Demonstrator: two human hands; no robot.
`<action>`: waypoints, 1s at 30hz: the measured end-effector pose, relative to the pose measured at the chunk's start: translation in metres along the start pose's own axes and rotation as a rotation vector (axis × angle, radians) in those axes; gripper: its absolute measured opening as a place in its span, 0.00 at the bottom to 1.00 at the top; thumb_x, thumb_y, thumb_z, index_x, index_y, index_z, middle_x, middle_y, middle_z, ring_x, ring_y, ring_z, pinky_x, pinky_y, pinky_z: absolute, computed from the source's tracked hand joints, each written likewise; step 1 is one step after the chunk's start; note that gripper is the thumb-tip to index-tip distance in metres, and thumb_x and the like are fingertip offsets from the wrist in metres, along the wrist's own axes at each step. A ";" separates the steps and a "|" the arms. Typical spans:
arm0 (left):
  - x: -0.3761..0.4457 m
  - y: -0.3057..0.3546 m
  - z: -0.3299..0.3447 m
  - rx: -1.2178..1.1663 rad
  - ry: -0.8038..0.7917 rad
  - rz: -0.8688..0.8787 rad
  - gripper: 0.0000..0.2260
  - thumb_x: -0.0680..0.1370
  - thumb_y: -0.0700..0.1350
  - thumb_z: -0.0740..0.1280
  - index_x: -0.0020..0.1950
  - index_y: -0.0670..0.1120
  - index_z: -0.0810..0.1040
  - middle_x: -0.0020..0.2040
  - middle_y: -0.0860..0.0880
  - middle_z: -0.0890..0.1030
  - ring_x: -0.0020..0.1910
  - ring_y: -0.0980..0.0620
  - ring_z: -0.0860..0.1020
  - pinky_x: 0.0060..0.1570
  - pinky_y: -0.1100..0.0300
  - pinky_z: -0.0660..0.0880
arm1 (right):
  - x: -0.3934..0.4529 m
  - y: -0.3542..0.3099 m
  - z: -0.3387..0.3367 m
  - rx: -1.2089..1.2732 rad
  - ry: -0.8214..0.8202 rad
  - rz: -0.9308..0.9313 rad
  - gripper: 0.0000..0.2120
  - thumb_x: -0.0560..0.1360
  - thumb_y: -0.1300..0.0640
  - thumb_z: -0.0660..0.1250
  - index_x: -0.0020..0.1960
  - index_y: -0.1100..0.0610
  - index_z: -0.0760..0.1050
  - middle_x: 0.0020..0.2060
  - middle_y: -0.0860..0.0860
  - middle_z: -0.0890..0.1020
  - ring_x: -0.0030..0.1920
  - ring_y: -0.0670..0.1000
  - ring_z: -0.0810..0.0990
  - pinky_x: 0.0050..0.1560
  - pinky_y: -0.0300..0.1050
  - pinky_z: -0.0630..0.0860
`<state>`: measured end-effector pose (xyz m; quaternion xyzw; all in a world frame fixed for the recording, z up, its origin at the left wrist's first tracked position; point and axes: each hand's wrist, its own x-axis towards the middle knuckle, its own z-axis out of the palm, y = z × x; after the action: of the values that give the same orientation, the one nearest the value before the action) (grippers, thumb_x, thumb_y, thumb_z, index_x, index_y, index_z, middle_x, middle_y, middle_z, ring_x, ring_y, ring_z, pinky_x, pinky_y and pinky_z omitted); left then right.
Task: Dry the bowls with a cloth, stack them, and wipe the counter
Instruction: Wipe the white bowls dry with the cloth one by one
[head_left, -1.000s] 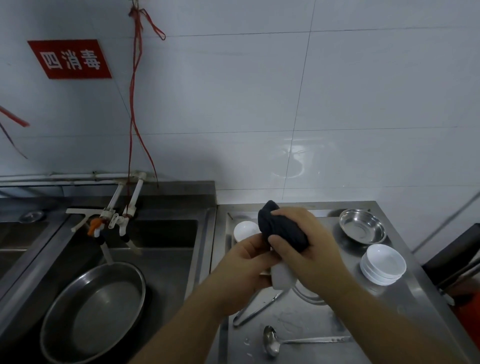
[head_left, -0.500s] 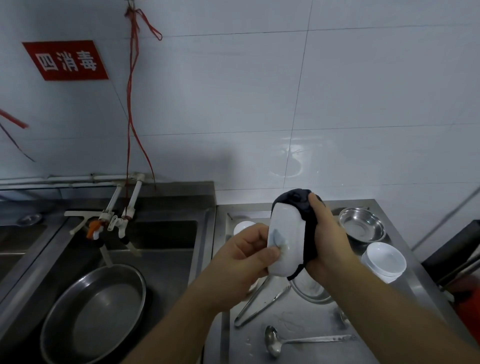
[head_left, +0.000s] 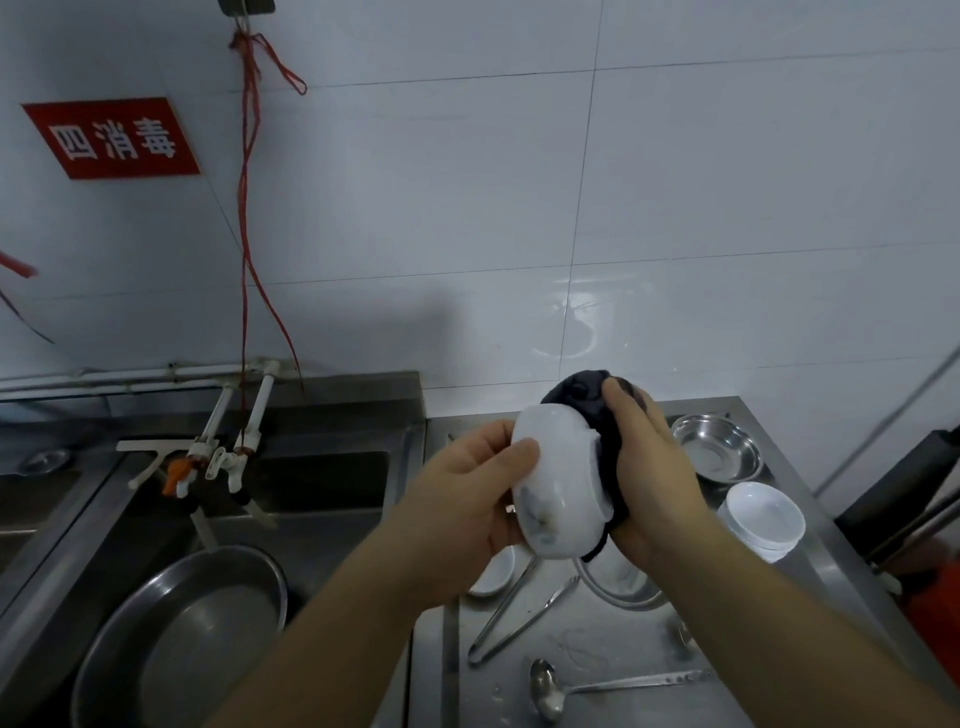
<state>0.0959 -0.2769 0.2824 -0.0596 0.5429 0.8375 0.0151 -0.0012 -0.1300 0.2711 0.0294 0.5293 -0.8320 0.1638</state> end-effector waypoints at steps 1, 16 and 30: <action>-0.002 -0.002 0.001 0.016 -0.024 0.028 0.14 0.80 0.48 0.70 0.66 0.48 0.82 0.62 0.43 0.85 0.60 0.41 0.85 0.53 0.45 0.84 | 0.000 -0.002 -0.001 0.019 -0.002 0.004 0.08 0.83 0.45 0.68 0.55 0.45 0.85 0.53 0.54 0.89 0.54 0.58 0.88 0.51 0.57 0.86; -0.001 -0.005 0.000 -0.079 0.031 0.016 0.12 0.77 0.44 0.71 0.60 0.46 0.86 0.60 0.39 0.86 0.57 0.39 0.86 0.47 0.48 0.85 | -0.009 -0.006 -0.004 0.063 0.083 0.180 0.12 0.81 0.47 0.68 0.53 0.55 0.85 0.45 0.55 0.88 0.38 0.55 0.87 0.37 0.52 0.84; -0.019 -0.039 0.014 0.465 -0.079 0.189 0.18 0.78 0.49 0.70 0.68 0.50 0.77 0.61 0.48 0.86 0.62 0.49 0.84 0.64 0.48 0.80 | -0.023 -0.003 -0.001 0.173 0.028 0.352 0.12 0.80 0.47 0.68 0.57 0.55 0.77 0.43 0.54 0.78 0.42 0.56 0.79 0.37 0.49 0.77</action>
<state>0.1175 -0.2478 0.2549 0.0292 0.7232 0.6894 -0.0288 0.0201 -0.1224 0.2780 0.1469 0.4445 -0.8325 0.2962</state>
